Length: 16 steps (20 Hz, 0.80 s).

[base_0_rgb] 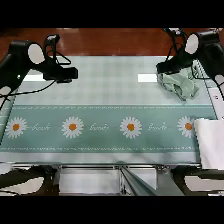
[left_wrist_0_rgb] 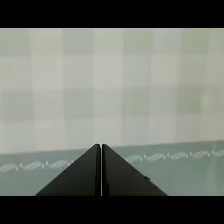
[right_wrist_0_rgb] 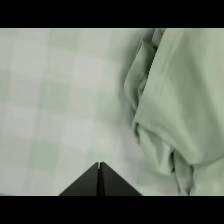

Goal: Fold the shirts.

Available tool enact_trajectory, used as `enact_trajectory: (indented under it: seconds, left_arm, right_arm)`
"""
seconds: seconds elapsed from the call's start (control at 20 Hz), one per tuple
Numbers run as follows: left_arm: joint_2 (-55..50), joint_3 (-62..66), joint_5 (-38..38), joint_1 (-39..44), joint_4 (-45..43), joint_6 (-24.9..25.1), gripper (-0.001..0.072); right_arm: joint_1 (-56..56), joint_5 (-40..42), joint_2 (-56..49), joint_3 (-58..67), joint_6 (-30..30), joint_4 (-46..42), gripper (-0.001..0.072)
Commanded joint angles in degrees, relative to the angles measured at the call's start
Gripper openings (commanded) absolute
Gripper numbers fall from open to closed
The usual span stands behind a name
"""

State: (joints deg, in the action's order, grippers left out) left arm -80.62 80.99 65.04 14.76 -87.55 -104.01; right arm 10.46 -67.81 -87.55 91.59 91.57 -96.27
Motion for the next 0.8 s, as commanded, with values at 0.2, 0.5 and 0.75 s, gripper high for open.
enact_trajectory:
  seconds: [0.2,0.5,0.75]
  left_arm:
    - [-3.65,0.0,-22.95,-2.27,-1.64,0.07,0.0507]
    - [-7.02,0.0,-18.27,-3.43,-1.62,3.3,0.0506]
    - [-8.28,0.0,-13.86,-3.67,-1.49,4.42,0.0506]
  right_arm:
    - [-2.91,22.67,-0.9,0.07,7.08,-15.54,0.0418]
    - [-19.5,21.31,-10.14,0.07,17.51,-3.85,0.0414]
    - [-24.24,20.02,-18.47,0.07,9.94,10.91,0.0409]
